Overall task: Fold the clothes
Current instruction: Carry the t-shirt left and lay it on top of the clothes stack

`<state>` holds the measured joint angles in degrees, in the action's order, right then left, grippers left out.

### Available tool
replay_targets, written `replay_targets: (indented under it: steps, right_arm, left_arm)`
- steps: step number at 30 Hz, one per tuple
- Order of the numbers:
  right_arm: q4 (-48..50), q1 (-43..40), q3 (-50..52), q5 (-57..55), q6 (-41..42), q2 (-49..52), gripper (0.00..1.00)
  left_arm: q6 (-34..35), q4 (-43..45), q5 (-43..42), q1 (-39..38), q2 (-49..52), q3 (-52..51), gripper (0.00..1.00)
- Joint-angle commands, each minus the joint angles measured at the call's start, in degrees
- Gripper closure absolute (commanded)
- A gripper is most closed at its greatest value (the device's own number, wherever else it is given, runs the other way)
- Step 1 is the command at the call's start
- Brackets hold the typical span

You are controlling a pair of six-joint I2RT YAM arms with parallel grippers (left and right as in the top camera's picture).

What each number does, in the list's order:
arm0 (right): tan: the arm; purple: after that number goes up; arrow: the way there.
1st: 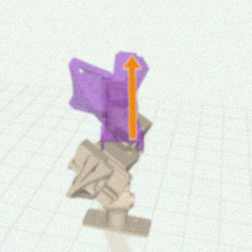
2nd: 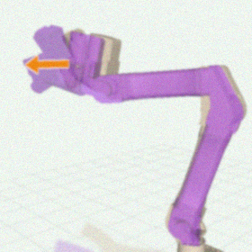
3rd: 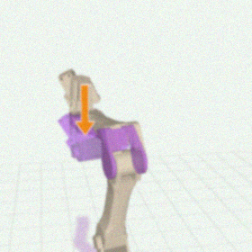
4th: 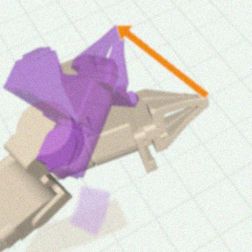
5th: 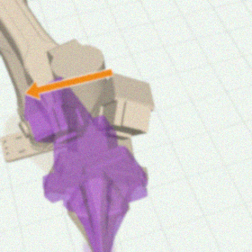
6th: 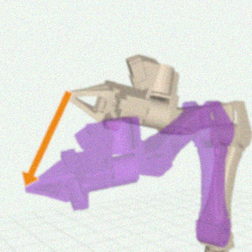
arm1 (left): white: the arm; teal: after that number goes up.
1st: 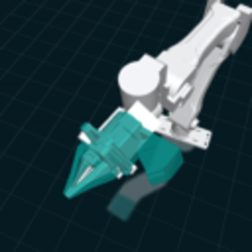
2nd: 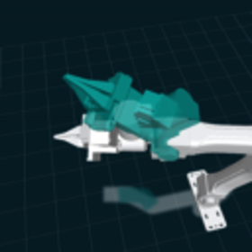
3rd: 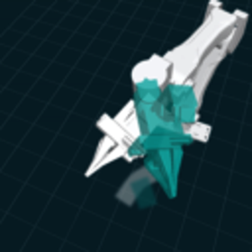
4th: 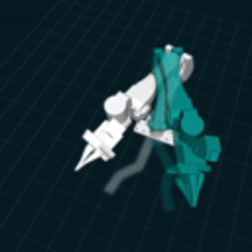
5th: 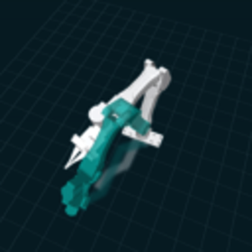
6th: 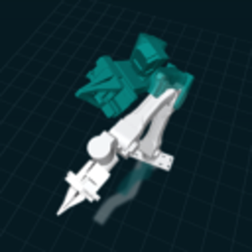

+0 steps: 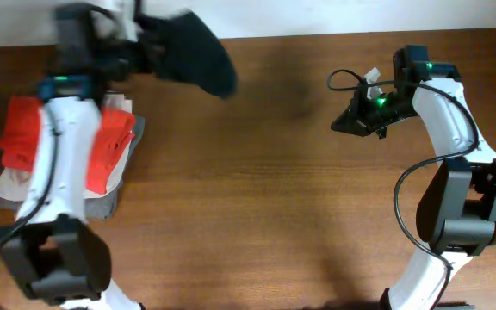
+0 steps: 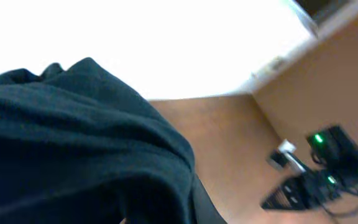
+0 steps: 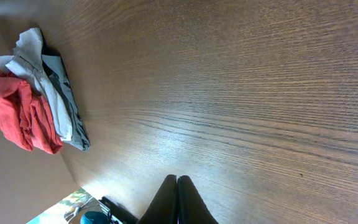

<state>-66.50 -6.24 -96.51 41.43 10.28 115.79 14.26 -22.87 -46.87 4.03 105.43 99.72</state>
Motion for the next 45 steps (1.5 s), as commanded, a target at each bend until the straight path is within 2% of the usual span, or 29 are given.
replay_targets:
  steps: [1,5,7,11,16,22,29,31,33,36,38,39,42,45]
  right_arm:
    - [-0.59,-0.17,-0.04,-0.11,-0.81,-1.73,0.96]
    - [-1.25,-0.17,-0.04,-0.11,-0.83,-1.73,0.96]
    - [-1.46,-0.17,-0.04,-0.11,-0.83,-1.73,0.96]
    - [-1.44,-0.17,-0.04,-0.11,-0.83,-1.73,0.96]
    - [-1.44,-0.17,-0.04,-0.11,-0.83,-1.73,0.96]
    - [-1.46,-0.17,-0.04,-0.11,-0.79,-1.73,0.96]
    - [-1.9,-0.17,-0.04,-0.07,-0.76,-1.73,0.96]
    - [-1.99,-0.17,-0.04,-0.04,-0.74,-1.73,0.96]
    - [-2.36,-0.17,-0.04,-0.04,-0.76,-1.73,0.96]
    - [-3.04,-0.17,-0.04,-0.07,-0.79,-1.73,0.96]
    - [-3.37,-0.17,-0.04,-0.07,-0.79,-1.73,0.96]
    - [-3.39,-0.17,-0.04,-0.09,-0.81,-1.73,0.96]
    - [-3.37,-0.17,-0.04,-0.09,-0.81,-1.73,0.96]
    - [-3.13,-0.17,-0.04,-0.13,-0.83,-1.73,0.96]
  left_arm:
    - [-3.87,-0.37,0.2,6.56,-0.39,1.01,1.0]
    - [-3.19,-5.99,3.13,12.81,-0.48,1.01,1.0]
    - [-2.99,-12.46,6.29,16.13,-0.83,1.01,1.0]
    - [-3.02,-22.56,12.66,20.41,-2.56,1.01,1.0]
    - [-2.99,-30.21,19.93,25.07,-5.84,0.98,0.99]
    - [-3.74,-31.3,25.38,29.88,-5.7,-0.61,0.99]
    - [-6.64,-31.87,26.38,31.65,-5.64,-5.55,0.99]
    - [-6.49,-31.65,27.04,31.65,-5.57,-7.96,0.9]
    - [-5.99,-32.15,27.39,31.67,-5.49,-9.25,0.68]
    - [-6.03,-33.48,27.39,31.82,-5.68,-9.27,0.52]
    - [-6.08,-35.43,27.23,32.68,-6.8,-7.74,0.3]
    - [-6.27,-36.39,27.26,33.27,-7.5,-6.71,0.24]
    - [-6.78,-38.73,27.19,35.36,-10.25,-3.1,0.19]
    - [-8.15,-39.26,27.17,36.37,-13.97,0.46,0.18]
